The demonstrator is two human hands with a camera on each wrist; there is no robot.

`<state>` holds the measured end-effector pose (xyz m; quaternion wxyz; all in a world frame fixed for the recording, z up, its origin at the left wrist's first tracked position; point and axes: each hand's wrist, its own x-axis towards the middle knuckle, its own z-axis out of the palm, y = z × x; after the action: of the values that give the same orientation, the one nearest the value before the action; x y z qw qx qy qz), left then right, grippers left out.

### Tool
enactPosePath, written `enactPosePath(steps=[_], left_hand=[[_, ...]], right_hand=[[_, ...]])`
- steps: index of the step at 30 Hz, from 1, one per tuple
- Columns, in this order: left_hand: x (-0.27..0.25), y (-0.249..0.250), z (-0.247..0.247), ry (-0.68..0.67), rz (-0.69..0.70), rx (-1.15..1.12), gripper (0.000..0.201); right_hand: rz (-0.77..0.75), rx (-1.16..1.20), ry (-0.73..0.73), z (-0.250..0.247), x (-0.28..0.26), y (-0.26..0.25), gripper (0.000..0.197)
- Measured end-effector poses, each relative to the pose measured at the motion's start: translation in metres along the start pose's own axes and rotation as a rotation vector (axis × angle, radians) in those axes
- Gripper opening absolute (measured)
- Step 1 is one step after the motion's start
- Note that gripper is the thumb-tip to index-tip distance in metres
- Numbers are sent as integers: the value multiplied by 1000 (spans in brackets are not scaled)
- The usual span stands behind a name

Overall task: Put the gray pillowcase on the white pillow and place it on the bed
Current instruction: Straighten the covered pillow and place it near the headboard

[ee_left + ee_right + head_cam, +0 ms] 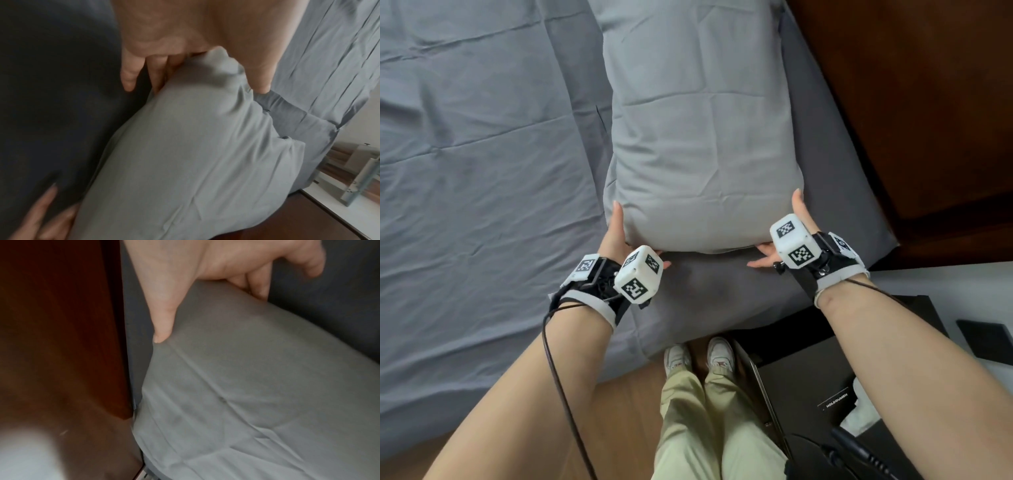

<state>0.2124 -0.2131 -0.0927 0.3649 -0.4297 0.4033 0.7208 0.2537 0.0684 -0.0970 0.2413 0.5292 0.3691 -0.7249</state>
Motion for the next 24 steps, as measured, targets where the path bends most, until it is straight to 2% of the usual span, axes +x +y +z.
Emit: enactPosePath(steps=[1, 3, 5, 7, 8, 10, 13, 17, 21, 24], left_hand=[[-5, 7, 4, -1, 26, -8, 97], [-18, 20, 15, -54, 87, -41, 76], [-25, 33, 23, -102, 157, -15, 57], [-30, 45, 28, -152, 231, 55, 49], [-29, 49, 30, -154, 253, 80, 41], [-27, 57, 33, -81, 263, 82, 20], [-25, 56, 37, 7, 231, 96, 24], [-10, 37, 26, 72, 177, 127, 22], [14, 11, 4, 86, 90, 40, 44], [29, -3, -8, 135, 64, 45, 33]], right_hand=[[-9, 5, -9, 3, -1, -6, 91], [-33, 38, -15, 10, -4, -19, 90], [-37, 85, -36, 19, -13, -33, 73], [-107, 80, -33, 27, -24, -45, 42], [-168, 60, -34, 29, -27, -49, 36], [-261, 62, -46, 29, -28, -55, 37], [-324, 169, -34, 26, -27, -48, 28], [-360, 273, -63, 13, -17, -21, 35], [-324, 342, 13, -3, 1, 2, 22], [-294, 305, 21, -12, 14, 13, 20]])
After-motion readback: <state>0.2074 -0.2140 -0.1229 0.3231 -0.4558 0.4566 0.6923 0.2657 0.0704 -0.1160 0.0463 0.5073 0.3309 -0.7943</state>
